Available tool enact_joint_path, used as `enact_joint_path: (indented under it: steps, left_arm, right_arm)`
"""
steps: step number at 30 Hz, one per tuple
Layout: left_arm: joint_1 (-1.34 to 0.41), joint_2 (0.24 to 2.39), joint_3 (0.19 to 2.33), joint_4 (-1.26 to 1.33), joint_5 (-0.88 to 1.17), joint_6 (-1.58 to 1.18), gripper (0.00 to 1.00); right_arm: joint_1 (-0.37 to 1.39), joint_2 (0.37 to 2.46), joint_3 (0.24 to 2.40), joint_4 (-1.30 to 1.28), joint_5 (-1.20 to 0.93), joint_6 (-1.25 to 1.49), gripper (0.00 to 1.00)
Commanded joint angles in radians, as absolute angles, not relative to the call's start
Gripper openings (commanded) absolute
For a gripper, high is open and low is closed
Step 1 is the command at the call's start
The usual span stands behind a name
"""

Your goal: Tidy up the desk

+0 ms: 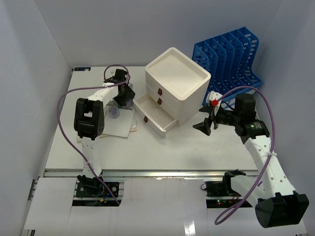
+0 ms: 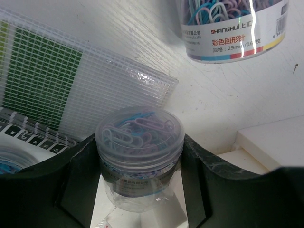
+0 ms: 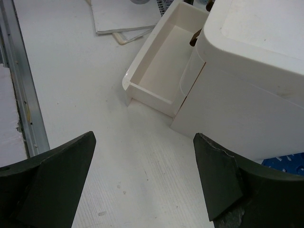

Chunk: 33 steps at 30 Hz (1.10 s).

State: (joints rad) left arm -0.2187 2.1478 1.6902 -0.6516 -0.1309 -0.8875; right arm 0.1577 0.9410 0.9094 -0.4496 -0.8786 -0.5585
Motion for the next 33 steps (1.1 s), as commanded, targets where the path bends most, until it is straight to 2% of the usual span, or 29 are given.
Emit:
enact_joint_path:
  steps: [1,2,7,13,18,21,28,33]
  left_arm:
    - [-0.231,1.963,1.667,-0.613,-0.174,-0.791,0.24]
    - [-0.238,1.932,1.647,-0.580,-0.163,-0.756,0.20]
    - [-0.261,1.736,1.458,-0.395,-0.095,-0.587,0.17]
    - [-0.277,1.576,1.264,-0.186,0.231,-0.393,0.17]
    - [-0.328,1.568,1.207,-0.106,0.485,-0.228,0.21]
    - [-0.366,1.560,1.139,-0.023,0.548,-0.138,0.21]
    - [-0.421,1.513,0.935,0.322,0.764,0.005,0.23]
    - [-0.454,1.509,0.812,0.556,0.825,0.074,0.25]
  right_arm:
    - [0.132,0.917,0.886,-0.410,-0.939,-0.581,0.90]
    - [0.123,0.916,0.883,-0.410,-0.954,-0.582,0.90]
    - [0.096,0.900,0.866,-0.399,-0.985,-0.584,0.90]
    - [0.075,0.907,0.851,-0.384,-1.002,-0.578,0.90]
    - [0.064,0.915,0.843,-0.382,-1.009,-0.580,0.90]
    - [0.062,0.918,0.842,-0.381,-1.007,-0.582,0.90]
    - [0.057,0.928,0.841,-0.380,-1.002,-0.586,0.90]
    - [0.054,0.931,0.838,-0.381,-1.000,-0.588,0.90]
